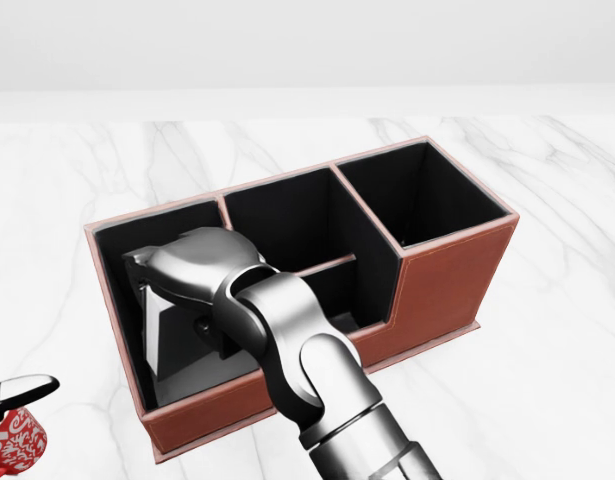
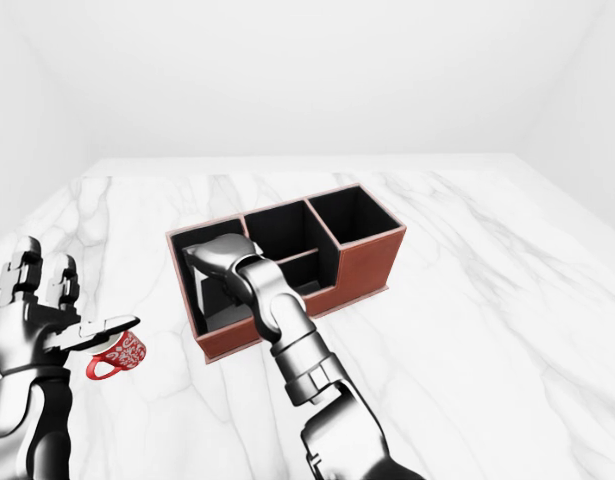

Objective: Pick up the book and place it in the left compartment of the caddy.

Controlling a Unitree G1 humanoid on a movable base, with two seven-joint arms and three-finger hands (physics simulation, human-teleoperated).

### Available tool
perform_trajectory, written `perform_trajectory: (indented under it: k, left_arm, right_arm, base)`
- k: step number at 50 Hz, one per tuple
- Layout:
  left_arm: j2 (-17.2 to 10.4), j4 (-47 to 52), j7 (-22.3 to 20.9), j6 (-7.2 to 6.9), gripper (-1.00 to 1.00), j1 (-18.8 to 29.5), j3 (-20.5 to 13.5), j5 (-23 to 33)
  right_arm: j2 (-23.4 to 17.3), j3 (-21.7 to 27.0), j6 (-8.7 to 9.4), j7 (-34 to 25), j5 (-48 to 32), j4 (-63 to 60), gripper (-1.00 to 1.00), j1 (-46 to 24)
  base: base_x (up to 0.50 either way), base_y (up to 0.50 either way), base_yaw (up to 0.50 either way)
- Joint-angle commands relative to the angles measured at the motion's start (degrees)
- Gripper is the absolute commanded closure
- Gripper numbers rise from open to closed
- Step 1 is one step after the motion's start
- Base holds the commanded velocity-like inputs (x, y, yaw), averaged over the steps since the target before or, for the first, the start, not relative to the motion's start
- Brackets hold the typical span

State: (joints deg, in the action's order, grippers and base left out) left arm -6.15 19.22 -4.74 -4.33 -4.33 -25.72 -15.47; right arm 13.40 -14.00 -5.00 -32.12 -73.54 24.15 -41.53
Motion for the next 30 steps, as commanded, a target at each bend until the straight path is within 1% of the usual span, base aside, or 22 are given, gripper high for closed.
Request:
perform_trajectory:
  k: [1,8,11,14,21,30]
  left_arm:
    - [0.1,-0.4,-0.5,0.48,-1.00,-0.6,-0.7,-0.5]
    - [0.1,-0.4,-0.7,0.57,-1.00,-0.8,-1.1,-0.8]
    - [0.1,-0.8,-0.8,0.86,-1.00,-0.7,-1.2,-0.8]
    - [0.1,-0.5,-0.9,0.65,-1.00,-0.9,-1.3,-1.0]
    - [0.3,-0.3,-1.1,0.81,-1.00,-1.2,-1.6,-1.0]
    - [0.5,-1.0,-1.3,1.47,-1.00,-1.6,-1.9,-1.3]
  right_arm:
    - [0.8,0.9,0.00,6.4,2.0,6.8,1.00,-3.8]
    - [0.5,1.1,0.00,9.3,2.0,11.5,1.00,-6.1]
    - [0.3,1.2,0.00,10.2,1.7,12.8,1.00,-6.4]
    - [0.1,1.2,0.00,11.7,1.2,14.8,1.00,-7.0]
    - [0.4,0.9,0.00,12.7,0.5,15.9,1.00,-6.8]
    - [0.8,0.8,0.00,14.5,-0.1,18.2,1.00,-6.7]
  base:
    - [0.00,0.00,0.00]
    - [0.00,0.00,0.00]
    - [0.00,0.00,0.00]
    - [0.00,0.00,0.00]
    - [0.00,0.00,0.00]
    - [0.00,0.00,0.00]
